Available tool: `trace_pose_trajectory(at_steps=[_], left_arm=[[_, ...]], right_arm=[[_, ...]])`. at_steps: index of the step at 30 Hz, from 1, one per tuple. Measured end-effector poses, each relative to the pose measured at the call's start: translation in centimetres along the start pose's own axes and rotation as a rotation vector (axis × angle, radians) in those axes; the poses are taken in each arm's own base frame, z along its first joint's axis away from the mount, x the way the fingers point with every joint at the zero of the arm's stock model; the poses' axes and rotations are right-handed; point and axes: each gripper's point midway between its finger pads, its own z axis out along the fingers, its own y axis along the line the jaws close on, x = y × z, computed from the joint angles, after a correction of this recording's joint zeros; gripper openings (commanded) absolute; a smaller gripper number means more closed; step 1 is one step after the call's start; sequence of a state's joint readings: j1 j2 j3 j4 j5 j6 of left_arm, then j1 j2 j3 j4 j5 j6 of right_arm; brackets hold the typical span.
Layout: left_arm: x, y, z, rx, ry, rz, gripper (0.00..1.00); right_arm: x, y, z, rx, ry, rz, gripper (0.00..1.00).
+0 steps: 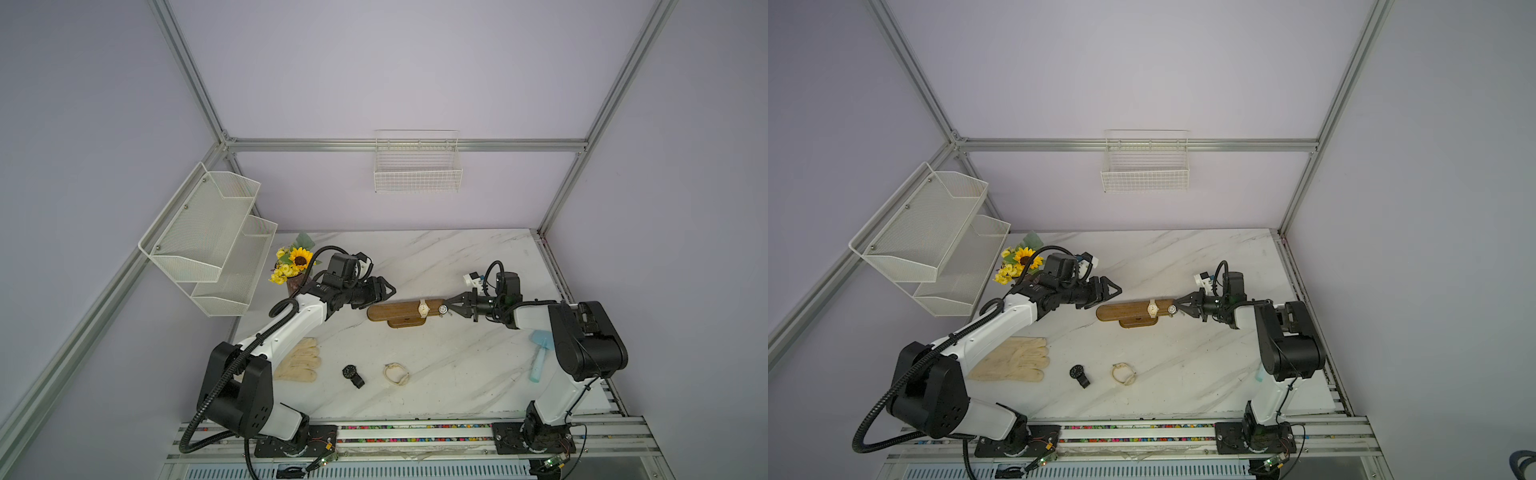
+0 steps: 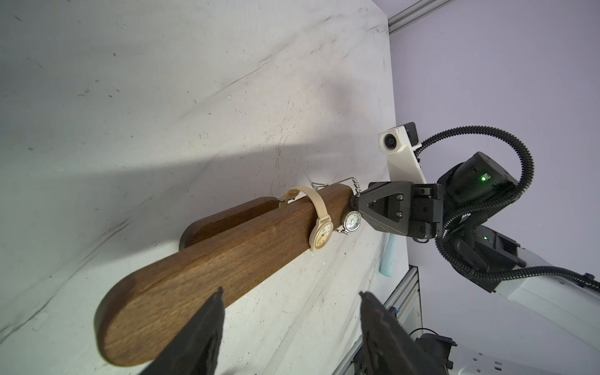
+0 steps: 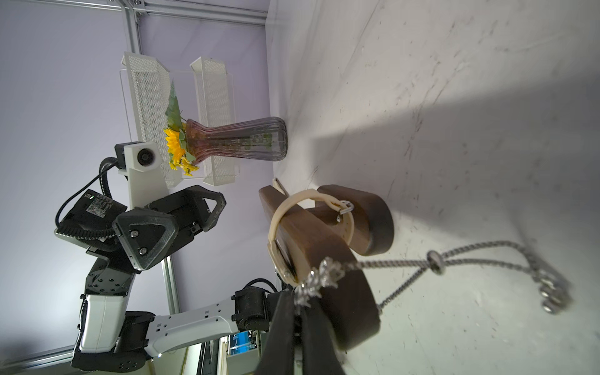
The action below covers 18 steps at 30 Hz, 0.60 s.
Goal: Place watch on stand
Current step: Place the watch on the stand.
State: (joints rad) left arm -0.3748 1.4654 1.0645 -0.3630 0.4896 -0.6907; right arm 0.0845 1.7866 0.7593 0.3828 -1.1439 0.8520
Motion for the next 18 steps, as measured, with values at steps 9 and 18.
trace_pose_trajectory(at_steps=[9,18], left_arm=[[0.6,0.8,0.3,-0.012,0.014,-0.008,0.64],[2.4,0.9,-0.4,0.006,0.046,-0.023,0.51]], right_arm=[[-0.5,0.1,0.7,-0.013,0.021,-0.009,0.00],[-1.2,1.0,0.8,-0.024,0.017,-0.033,0.00]])
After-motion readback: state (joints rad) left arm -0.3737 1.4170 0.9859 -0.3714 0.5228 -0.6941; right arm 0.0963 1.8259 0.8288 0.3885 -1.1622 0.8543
